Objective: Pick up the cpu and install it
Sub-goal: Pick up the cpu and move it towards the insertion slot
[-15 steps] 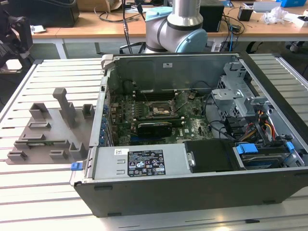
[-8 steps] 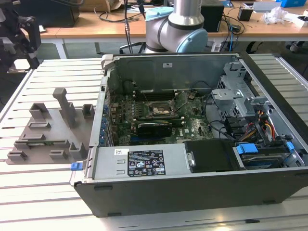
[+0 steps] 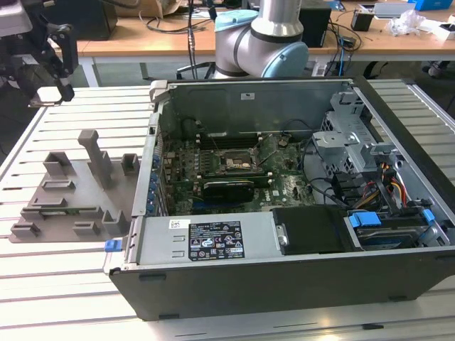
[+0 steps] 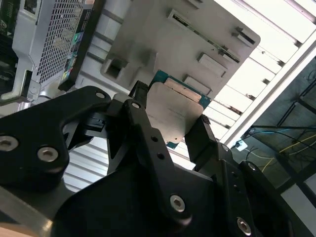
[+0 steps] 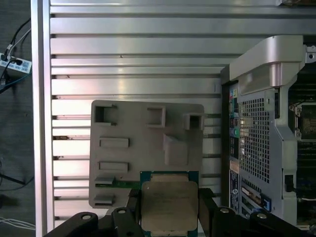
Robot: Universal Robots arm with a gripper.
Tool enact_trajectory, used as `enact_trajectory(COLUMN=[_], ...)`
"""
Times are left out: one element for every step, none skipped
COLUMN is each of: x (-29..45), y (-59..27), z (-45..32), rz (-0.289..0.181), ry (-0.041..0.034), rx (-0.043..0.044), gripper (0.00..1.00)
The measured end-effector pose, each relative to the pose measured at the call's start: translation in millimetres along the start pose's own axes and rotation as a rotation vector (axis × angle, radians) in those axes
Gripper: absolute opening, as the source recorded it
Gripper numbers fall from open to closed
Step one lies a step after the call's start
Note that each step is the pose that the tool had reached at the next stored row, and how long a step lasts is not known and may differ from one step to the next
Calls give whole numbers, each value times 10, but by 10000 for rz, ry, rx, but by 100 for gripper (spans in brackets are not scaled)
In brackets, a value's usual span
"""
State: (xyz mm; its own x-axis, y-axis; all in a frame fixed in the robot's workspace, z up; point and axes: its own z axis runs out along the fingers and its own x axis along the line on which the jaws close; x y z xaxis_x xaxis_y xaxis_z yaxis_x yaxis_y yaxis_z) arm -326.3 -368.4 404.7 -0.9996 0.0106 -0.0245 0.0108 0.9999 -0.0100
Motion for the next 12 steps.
enact_trajectory(x=[-37, -74, -105, -126, -146, -193, -227, -269, -313, -348, -368, -402], y=[1, 1, 1, 2, 2, 3, 3, 4, 4, 4, 4, 5], z=[2, 2, 3, 3, 4, 5, 6, 7, 8, 8, 9, 10], rz=[1, 0, 0, 0, 0, 1, 0, 1, 0, 0, 0, 0], ry=[-2, 0, -1, 0, 0, -1, -1, -1, -1, 0, 0, 0], rx=[-1, 0, 0, 0, 0, 0, 0, 0, -1, 1, 0, 0], gripper=[55, 55, 55, 55, 55, 55, 55, 55, 55, 55, 55, 55])
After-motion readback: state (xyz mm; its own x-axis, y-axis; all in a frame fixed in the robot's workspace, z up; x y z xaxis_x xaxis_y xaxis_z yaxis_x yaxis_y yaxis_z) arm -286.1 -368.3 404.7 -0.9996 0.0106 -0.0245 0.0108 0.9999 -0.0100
